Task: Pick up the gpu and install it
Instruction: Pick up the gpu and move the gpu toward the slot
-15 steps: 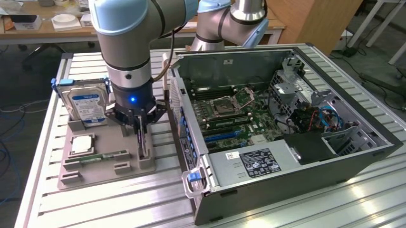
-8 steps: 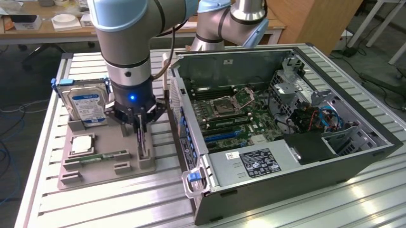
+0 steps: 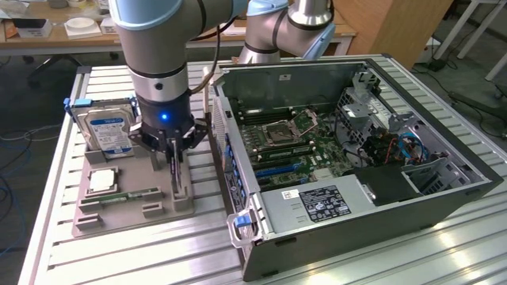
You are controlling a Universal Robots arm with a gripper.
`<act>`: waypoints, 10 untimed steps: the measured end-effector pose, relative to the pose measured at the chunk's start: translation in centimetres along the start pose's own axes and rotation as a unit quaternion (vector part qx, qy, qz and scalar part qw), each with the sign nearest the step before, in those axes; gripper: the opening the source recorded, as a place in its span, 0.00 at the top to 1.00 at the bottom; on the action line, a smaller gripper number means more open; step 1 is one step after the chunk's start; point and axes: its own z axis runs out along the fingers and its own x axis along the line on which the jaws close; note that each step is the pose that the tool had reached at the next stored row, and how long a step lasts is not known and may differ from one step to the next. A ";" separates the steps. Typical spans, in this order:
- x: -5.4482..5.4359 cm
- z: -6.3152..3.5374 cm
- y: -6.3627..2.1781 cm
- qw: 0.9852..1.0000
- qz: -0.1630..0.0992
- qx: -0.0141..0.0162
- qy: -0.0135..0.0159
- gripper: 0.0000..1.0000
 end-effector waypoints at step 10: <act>0.0 -0.80 -0.24 1.000 0.000 -0.002 0.000 0.73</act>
